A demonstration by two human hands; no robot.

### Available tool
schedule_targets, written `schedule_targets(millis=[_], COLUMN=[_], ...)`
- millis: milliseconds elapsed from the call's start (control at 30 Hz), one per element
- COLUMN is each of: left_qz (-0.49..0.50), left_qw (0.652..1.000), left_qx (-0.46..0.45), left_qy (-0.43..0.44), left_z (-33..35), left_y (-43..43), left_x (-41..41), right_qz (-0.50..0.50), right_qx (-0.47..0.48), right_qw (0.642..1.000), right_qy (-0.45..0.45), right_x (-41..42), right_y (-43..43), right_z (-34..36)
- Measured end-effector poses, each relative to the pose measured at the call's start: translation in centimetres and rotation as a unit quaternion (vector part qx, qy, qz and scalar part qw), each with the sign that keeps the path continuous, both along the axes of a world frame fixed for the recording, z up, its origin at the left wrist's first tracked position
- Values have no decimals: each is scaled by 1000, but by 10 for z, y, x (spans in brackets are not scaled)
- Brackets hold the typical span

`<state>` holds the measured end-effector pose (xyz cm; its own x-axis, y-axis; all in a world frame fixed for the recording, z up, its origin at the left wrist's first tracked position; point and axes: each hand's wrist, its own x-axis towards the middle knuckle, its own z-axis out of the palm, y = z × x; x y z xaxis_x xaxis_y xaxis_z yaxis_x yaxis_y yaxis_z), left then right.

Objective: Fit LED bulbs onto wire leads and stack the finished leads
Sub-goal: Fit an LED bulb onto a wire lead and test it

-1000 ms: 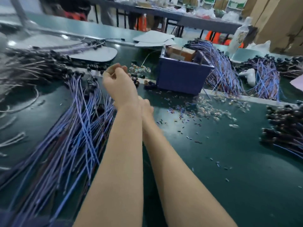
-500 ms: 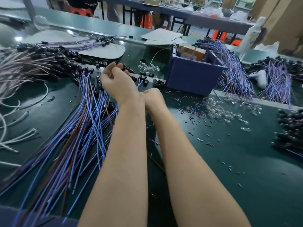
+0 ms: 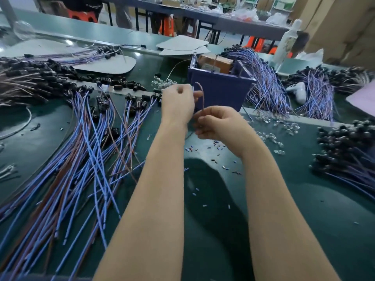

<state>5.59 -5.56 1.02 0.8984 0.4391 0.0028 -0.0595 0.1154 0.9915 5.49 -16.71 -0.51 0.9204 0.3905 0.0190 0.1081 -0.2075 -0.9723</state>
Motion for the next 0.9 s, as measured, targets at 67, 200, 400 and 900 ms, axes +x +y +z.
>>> schedule_targets(millis=[67, 200, 400, 900], left_qz=[-46, -163, -196, -146], left_qw=[997, 966, 930, 928], left_qx=[50, 186, 300, 336], left_qy=[-48, -77, -81, -63], left_z=[2, 3, -2, -48], left_y=[-20, -57, -95, -90], left_x=[0, 3, 3, 6], right_qz=[26, 29, -149, -300], right_qx=[41, 159, 276, 141], right_qw=[999, 986, 950, 941], right_qy=[22, 31, 8, -70], right_x=[-3, -4, 4, 12], right_y=[-16, -46, -81, -82], right_z=[-5, -10, -12, -35])
